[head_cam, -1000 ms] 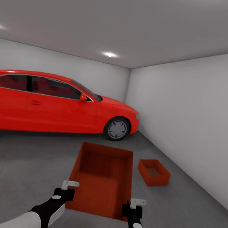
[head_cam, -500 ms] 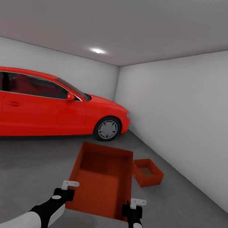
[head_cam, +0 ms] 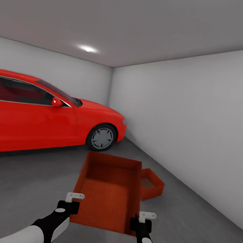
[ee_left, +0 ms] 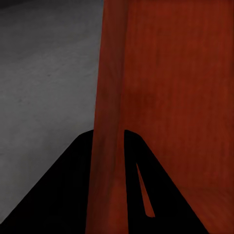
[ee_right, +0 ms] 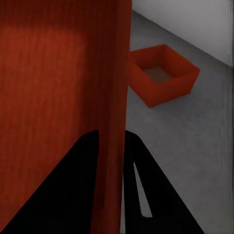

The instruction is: Move the two storage containers from the living room to the garage. In the garage, place one container on the floor and stack the other container on top of it (either order is fine).

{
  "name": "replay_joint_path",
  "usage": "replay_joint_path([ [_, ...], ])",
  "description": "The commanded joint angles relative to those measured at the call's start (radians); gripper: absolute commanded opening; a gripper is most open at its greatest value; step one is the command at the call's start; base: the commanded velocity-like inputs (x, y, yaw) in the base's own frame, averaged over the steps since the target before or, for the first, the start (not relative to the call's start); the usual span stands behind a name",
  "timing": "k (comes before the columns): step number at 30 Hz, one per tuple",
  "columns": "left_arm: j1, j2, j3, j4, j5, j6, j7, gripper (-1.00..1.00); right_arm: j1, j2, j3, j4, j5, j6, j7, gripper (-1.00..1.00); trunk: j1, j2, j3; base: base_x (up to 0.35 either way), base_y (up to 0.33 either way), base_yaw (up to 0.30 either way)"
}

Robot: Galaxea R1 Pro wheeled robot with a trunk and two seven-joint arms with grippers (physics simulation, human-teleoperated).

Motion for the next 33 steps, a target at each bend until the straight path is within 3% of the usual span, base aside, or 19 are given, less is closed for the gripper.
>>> replay_joint_path([
  [1, -0.001, -0.001, 0.018, 0.001, -0.001, -0.002, 0.007, -1.00, -0.001, 0.000, -0.010, 0.001, -0.020, -0.007, -0.005, -1.00, 0.001, -0.001, -0.002, 0.321, 0.158, -0.244],
  [33, -0.001, -0.001, 0.017, -0.001, -0.001, -0.002, 0.007, -1.00, -0.001, 0.000, -0.010, 0.001, -0.020, -0.007, -0.005, -1.00, 0.001, -0.001, -0.002, 0.315, 0.182, -0.225],
])
